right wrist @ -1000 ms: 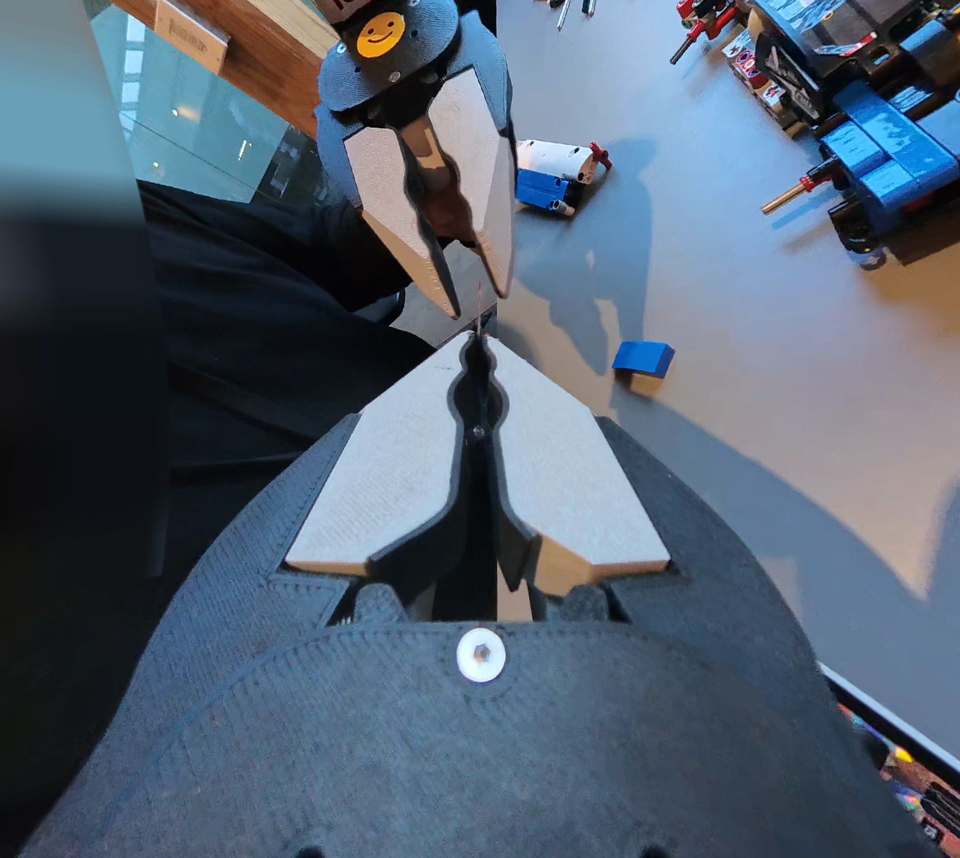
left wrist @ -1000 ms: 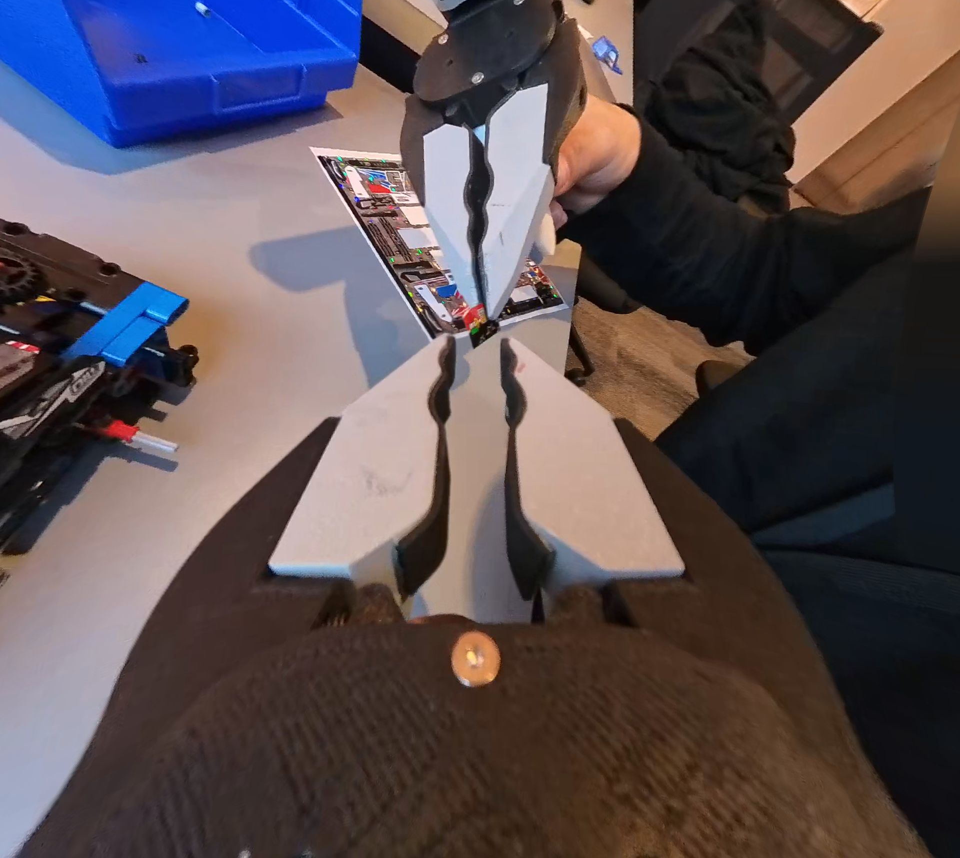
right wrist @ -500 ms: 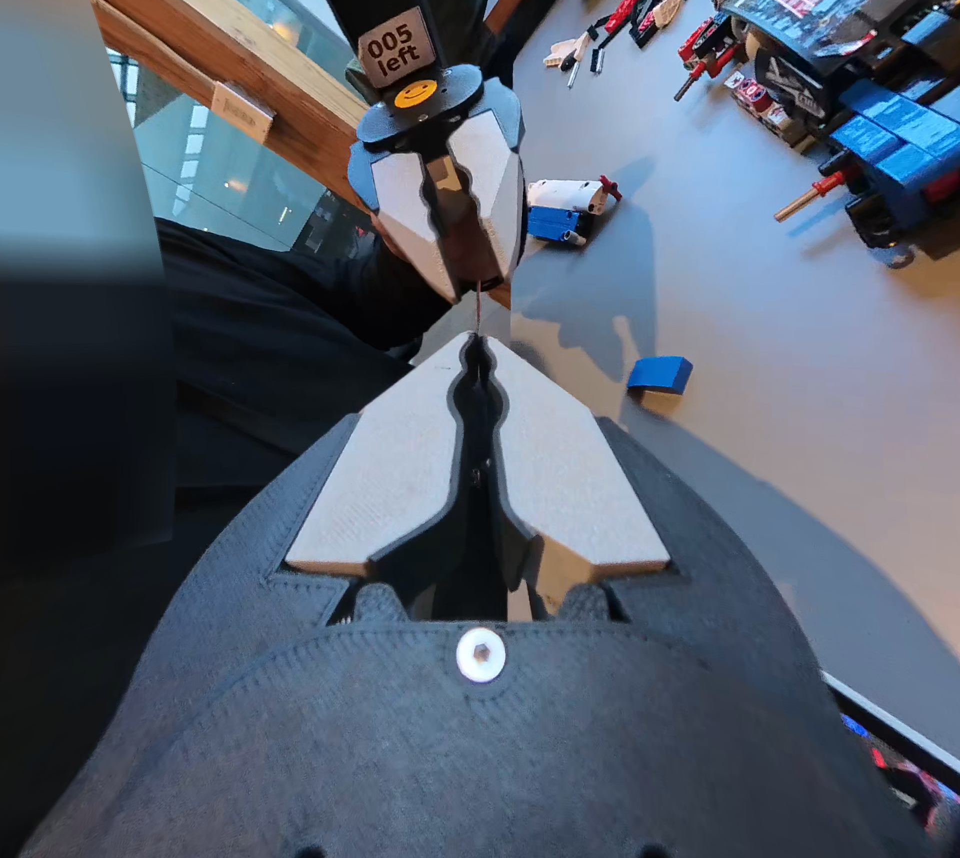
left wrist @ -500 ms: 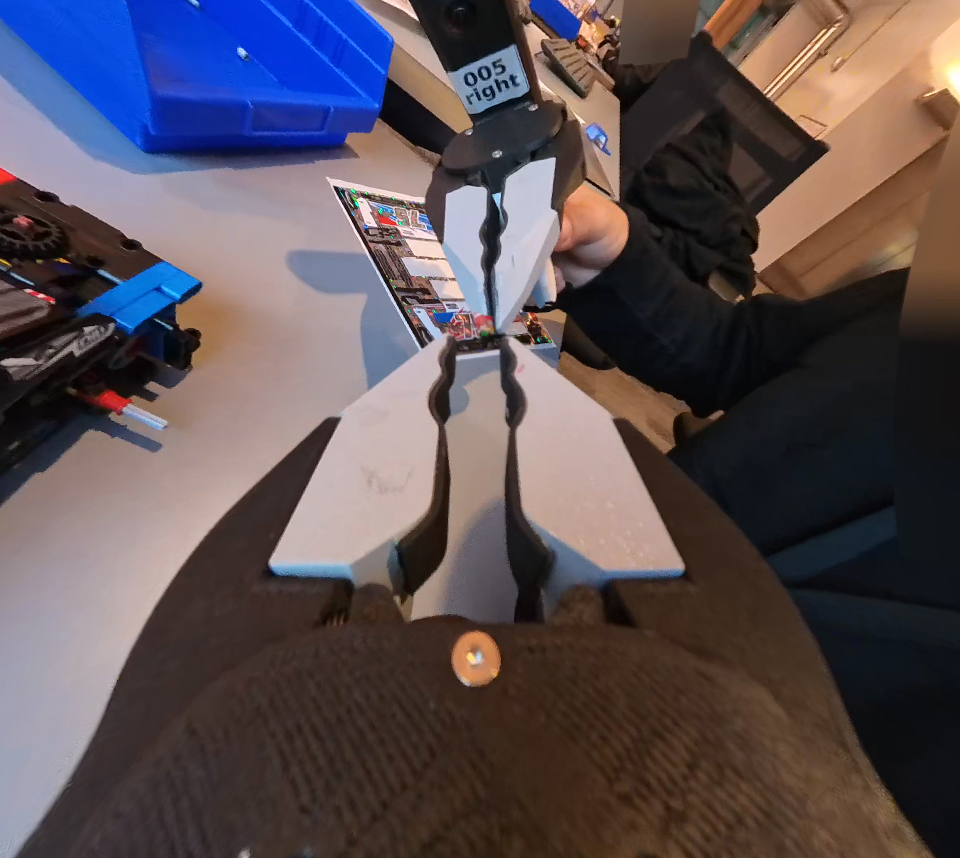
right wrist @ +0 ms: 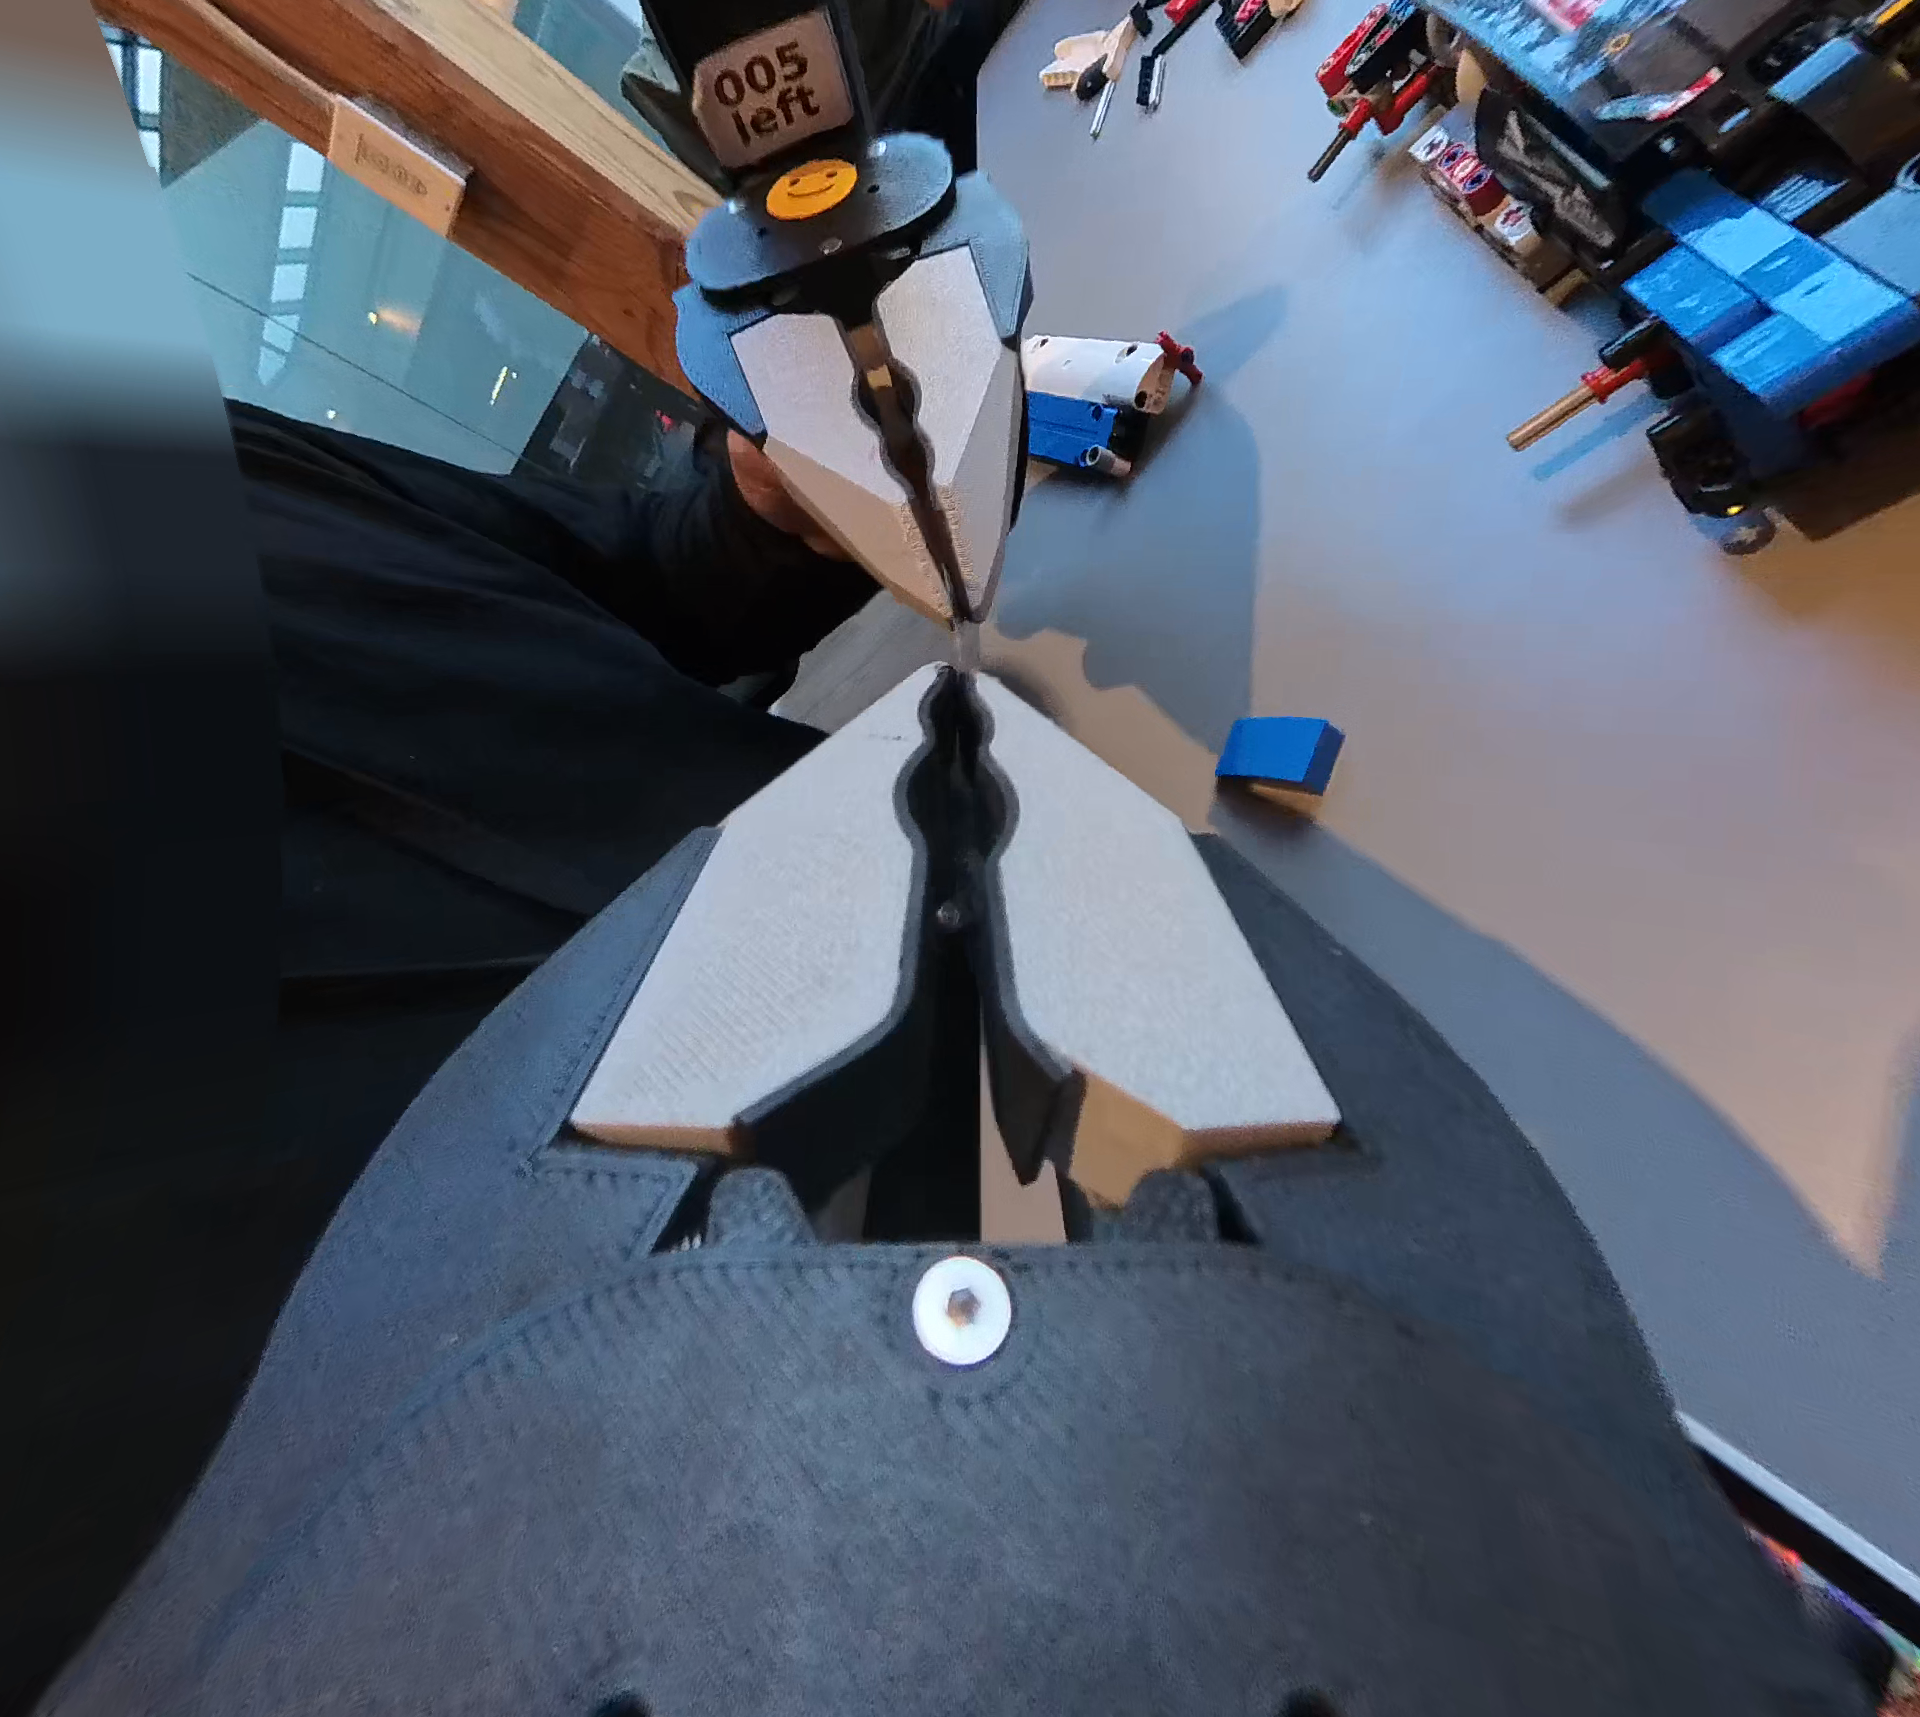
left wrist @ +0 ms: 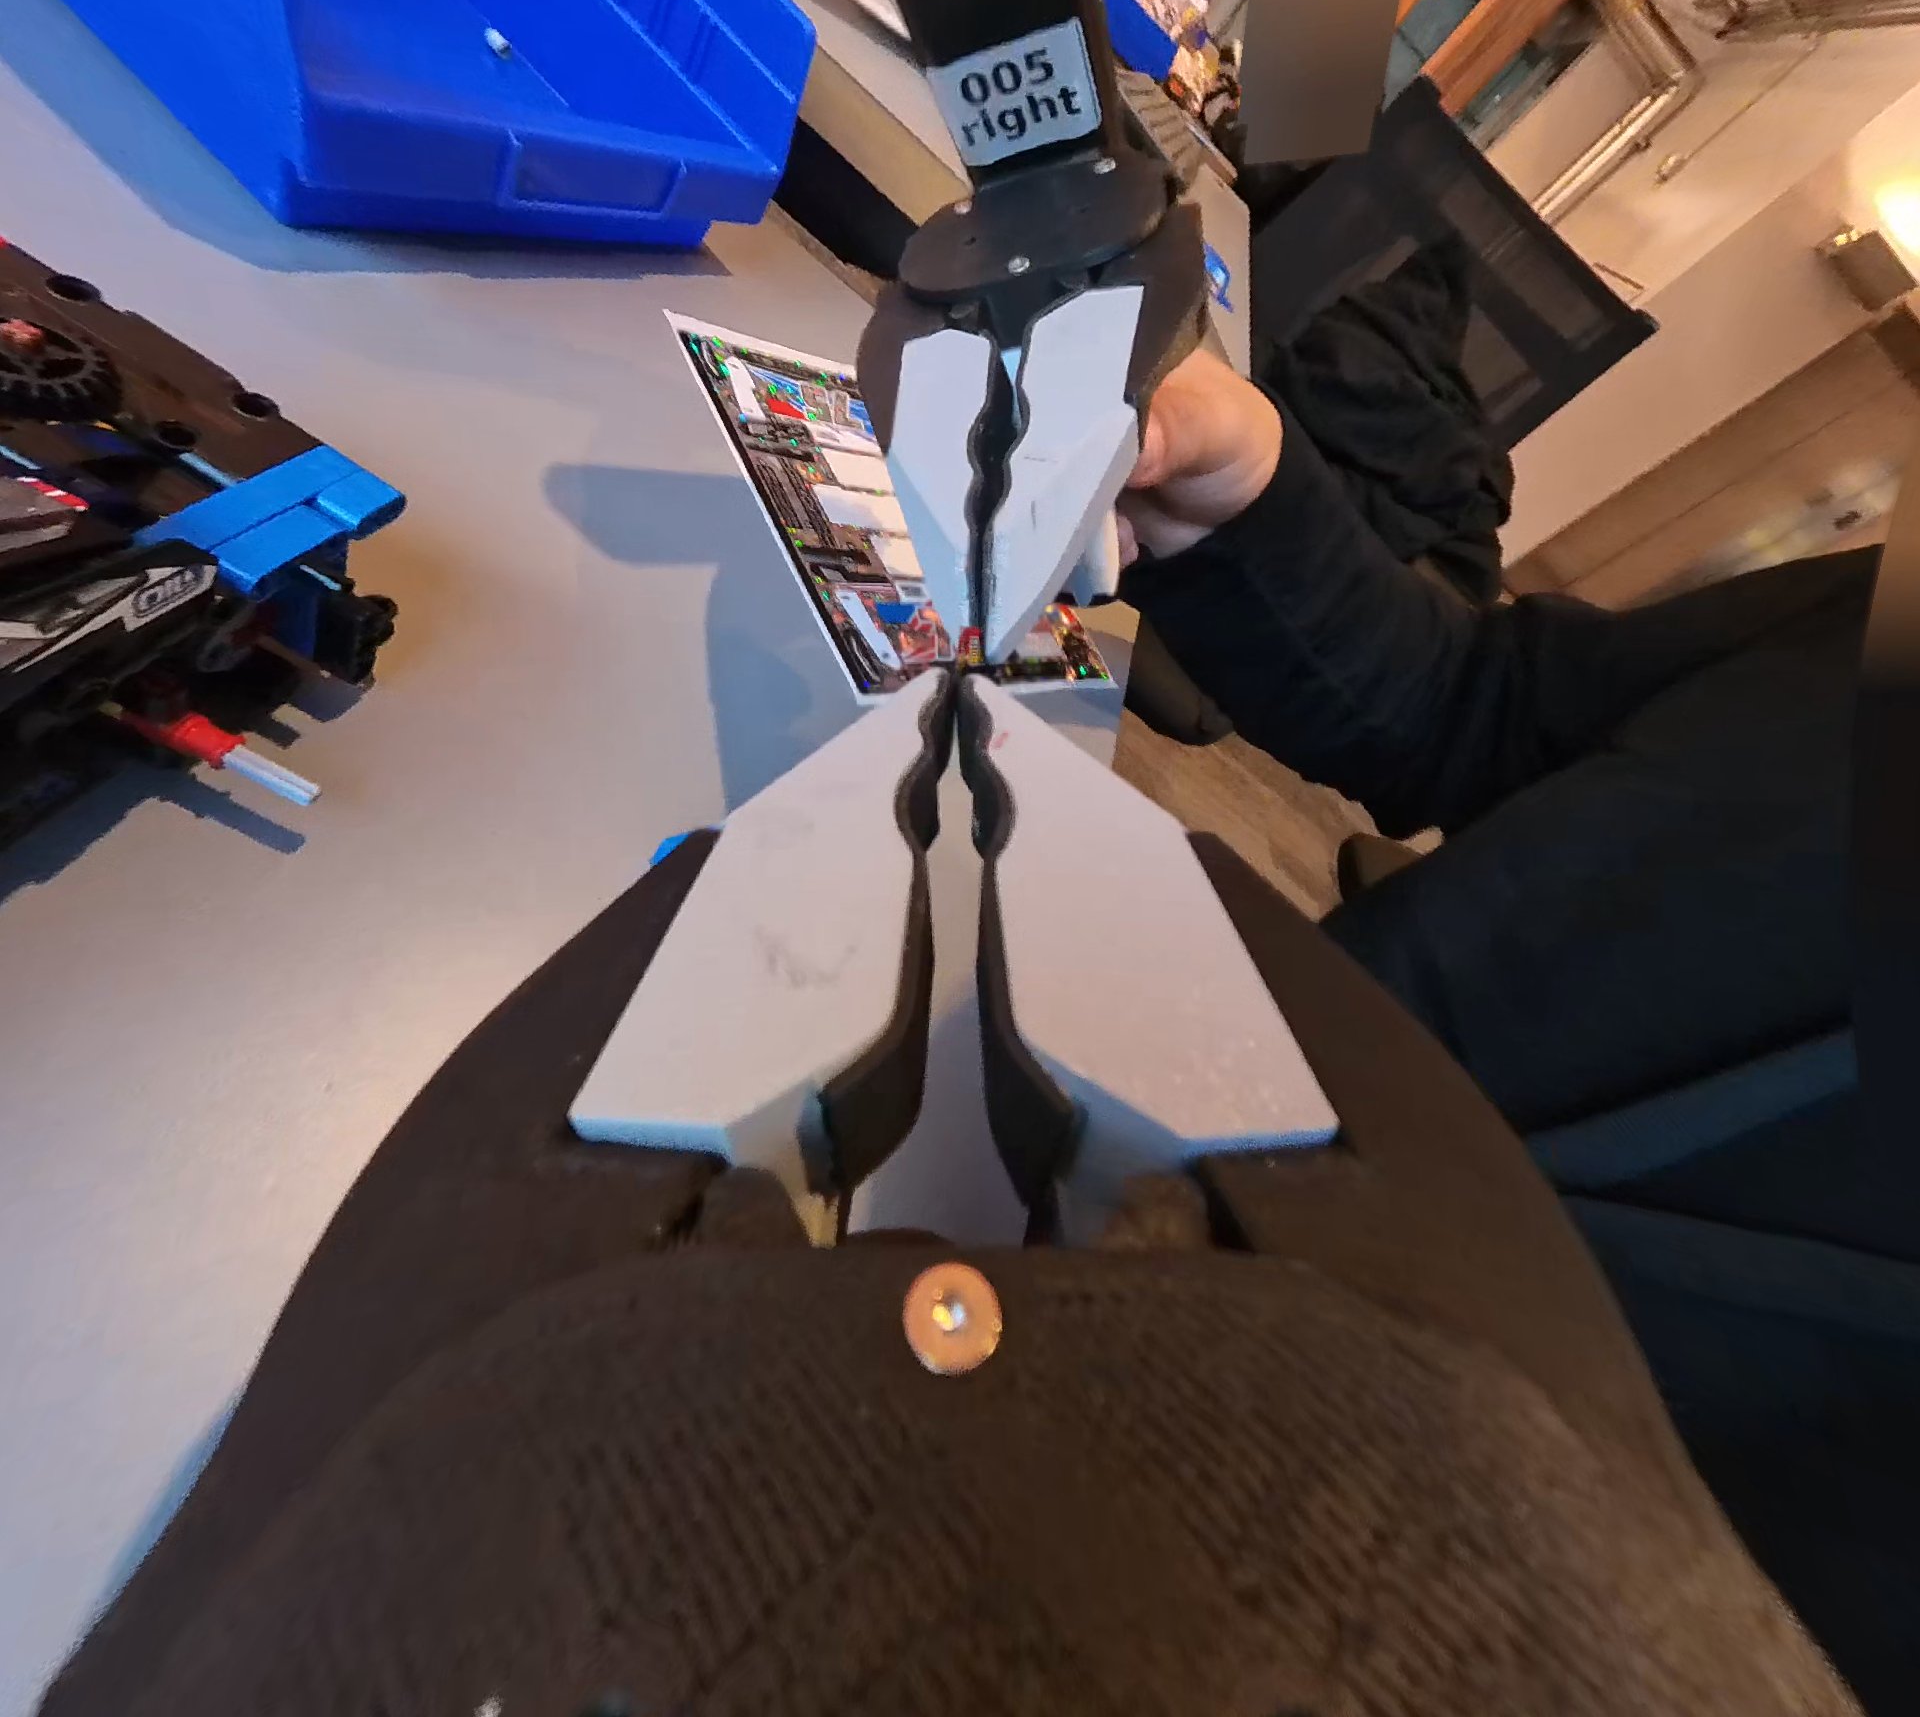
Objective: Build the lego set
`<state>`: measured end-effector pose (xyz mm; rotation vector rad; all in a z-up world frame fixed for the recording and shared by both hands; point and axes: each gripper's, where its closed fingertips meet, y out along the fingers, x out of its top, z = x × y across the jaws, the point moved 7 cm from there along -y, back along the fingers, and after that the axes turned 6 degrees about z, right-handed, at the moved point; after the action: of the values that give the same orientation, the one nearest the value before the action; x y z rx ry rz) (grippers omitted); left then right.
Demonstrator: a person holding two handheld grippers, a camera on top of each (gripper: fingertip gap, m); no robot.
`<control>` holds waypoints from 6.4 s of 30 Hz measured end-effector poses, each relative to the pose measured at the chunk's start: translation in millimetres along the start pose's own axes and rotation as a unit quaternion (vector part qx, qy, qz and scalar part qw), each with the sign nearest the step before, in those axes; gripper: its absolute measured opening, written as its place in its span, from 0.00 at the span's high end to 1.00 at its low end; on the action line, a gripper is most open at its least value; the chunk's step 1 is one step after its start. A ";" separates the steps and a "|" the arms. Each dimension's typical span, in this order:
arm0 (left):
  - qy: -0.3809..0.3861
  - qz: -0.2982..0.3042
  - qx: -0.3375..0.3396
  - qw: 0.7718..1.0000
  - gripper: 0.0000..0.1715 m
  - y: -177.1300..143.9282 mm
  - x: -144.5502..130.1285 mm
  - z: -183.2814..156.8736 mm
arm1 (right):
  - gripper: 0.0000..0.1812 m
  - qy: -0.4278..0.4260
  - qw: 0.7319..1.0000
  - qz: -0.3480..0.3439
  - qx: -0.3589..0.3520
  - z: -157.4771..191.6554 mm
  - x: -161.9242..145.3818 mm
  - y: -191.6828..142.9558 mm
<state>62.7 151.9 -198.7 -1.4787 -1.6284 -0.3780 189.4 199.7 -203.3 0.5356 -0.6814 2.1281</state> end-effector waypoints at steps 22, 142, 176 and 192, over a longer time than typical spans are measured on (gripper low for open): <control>-0.110 -0.163 -0.059 0.979 1.00 -4.3 9.8 2.2 | 0.93 -0.019 0.976 -0.215 -0.031 8.0 1.4 -18.1; 0.213 0.227 0.170 0.935 0.57 23.4 -51.2 28.5 | 1.00 0.108 0.973 0.192 -0.062 -44.2 -0.8 24.7; 0.348 0.233 0.117 0.901 0.59 8.7 -78.6 3.7 | 1.00 0.216 0.956 0.162 -0.117 -47.1 -6.5 35.0; 0.358 0.244 0.091 0.897 0.59 8.2 -79.5 3.0 | 1.00 0.222 0.953 0.171 -0.119 -48.6 -6.5 38.0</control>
<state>61.5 104.7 -263.2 -1.3245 -0.6615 -0.4033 155.8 207.0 -255.0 -0.2078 -0.7943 2.3259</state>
